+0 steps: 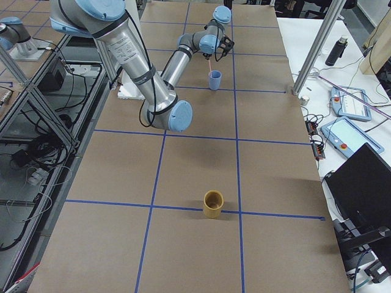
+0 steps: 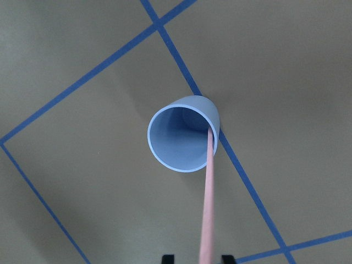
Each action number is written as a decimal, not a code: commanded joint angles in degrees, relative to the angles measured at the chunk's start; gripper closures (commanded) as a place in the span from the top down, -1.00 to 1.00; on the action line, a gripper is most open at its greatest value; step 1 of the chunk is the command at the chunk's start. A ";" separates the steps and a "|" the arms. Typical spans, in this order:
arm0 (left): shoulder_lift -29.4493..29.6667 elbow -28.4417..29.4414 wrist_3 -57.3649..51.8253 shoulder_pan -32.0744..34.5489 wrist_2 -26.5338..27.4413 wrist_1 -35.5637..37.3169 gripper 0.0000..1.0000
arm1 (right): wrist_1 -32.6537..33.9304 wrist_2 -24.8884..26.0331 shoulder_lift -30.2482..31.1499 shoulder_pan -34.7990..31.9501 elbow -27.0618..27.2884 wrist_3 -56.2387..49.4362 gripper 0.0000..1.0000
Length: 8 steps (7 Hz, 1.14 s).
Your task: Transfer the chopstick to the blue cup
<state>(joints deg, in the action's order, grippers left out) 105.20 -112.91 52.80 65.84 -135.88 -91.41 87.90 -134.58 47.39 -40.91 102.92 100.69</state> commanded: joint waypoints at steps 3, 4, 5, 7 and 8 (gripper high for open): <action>-0.09 0.14 0.02 -0.01 0.09 0.00 0.97 | -0.45 -7.77 12.51 -13.71 7.98 -5.63 1.00; -0.26 0.14 -0.59 0.08 0.09 -0.17 0.97 | -0.45 -7.80 17.42 -16.63 9.22 -13.16 1.00; -1.22 -0.20 -2.25 0.08 0.17 -0.26 0.97 | -0.45 -7.19 22.09 -19.71 9.14 -23.15 1.00; -7.17 -2.92 -13.79 3.75 0.61 -0.26 0.97 | -0.71 -2.82 32.63 -27.43 8.26 -47.65 1.00; -10.08 -4.15 -19.43 5.95 0.87 -0.35 0.97 | -0.89 -1.14 36.59 -31.39 6.43 -61.00 1.00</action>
<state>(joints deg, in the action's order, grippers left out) 98.75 -115.55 40.51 69.23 -135.35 -91.69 87.22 -138.20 78.40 -67.27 110.86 55.79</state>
